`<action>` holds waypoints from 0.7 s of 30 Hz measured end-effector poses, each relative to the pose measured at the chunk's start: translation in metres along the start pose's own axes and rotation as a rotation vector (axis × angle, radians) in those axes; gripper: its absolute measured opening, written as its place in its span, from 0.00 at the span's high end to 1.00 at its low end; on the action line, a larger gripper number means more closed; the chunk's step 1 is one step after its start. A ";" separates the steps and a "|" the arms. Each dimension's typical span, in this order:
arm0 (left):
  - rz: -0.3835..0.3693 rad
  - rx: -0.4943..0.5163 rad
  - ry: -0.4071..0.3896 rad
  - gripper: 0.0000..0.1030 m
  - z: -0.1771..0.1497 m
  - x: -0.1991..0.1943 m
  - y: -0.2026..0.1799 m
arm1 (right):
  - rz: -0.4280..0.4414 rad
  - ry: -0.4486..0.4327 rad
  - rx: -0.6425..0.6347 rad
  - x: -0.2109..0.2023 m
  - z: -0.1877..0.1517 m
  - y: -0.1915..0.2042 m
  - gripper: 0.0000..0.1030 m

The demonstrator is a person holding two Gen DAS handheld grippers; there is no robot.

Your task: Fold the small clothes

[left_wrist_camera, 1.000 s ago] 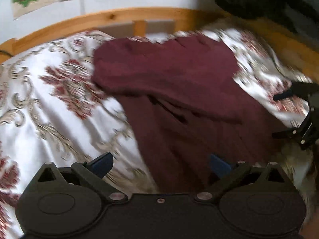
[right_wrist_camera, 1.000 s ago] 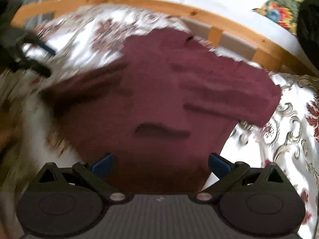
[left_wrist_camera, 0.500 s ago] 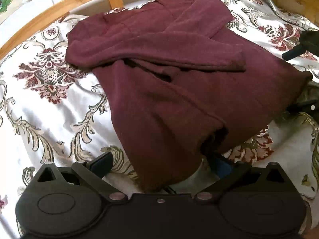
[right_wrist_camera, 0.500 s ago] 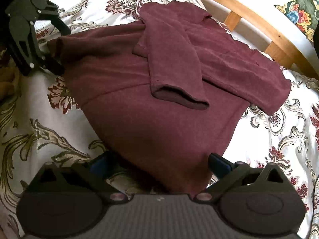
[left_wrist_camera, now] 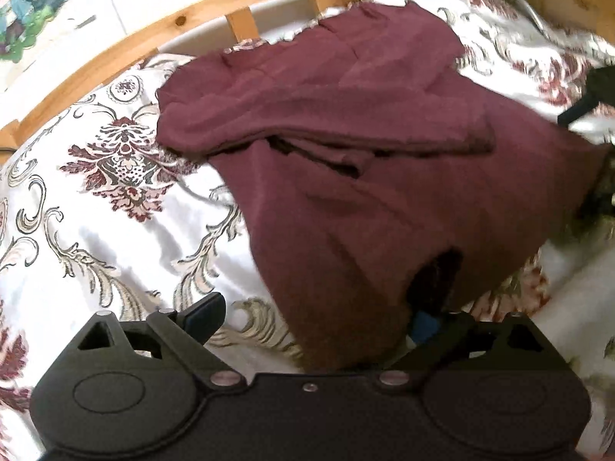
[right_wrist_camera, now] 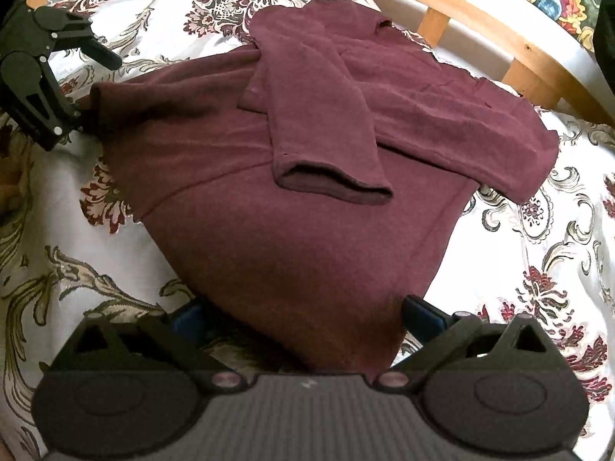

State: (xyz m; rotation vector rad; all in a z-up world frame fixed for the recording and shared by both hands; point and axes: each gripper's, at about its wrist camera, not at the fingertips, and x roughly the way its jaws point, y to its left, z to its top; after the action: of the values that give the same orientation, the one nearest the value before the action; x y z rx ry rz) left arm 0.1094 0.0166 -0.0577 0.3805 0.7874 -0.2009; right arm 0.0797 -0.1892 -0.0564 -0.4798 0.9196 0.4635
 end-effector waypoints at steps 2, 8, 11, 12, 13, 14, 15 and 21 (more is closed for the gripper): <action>0.027 0.018 -0.003 0.10 0.002 0.005 -0.009 | 0.004 0.000 0.003 0.001 0.000 -0.001 0.00; 0.012 0.083 -0.073 0.73 0.001 -0.006 -0.011 | 0.000 0.000 0.003 -0.001 -0.002 0.003 0.00; 0.016 0.082 -0.110 0.90 0.000 -0.017 -0.004 | -0.002 0.000 -0.001 -0.002 -0.003 0.004 0.00; 0.023 0.087 -0.122 0.93 0.000 -0.021 -0.001 | -0.006 -0.002 -0.008 -0.002 -0.003 0.005 0.00; 0.030 0.084 -0.135 0.93 0.000 -0.024 0.003 | -0.012 -0.006 -0.020 -0.003 -0.003 0.007 0.00; 0.038 0.070 -0.147 0.93 0.001 -0.027 0.009 | -0.021 -0.011 -0.036 -0.004 -0.003 0.009 0.00; 0.040 0.047 -0.158 0.94 0.003 -0.030 0.016 | -0.028 -0.018 -0.051 -0.004 -0.002 0.011 0.00; 0.030 -0.021 -0.234 0.94 0.025 -0.038 0.038 | -0.084 -0.096 -0.193 -0.006 -0.001 0.032 0.00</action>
State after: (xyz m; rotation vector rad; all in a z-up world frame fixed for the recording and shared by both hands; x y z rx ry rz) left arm 0.1114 0.0425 -0.0041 0.3421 0.5527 -0.2048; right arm 0.0580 -0.1654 -0.0584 -0.6639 0.7625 0.4972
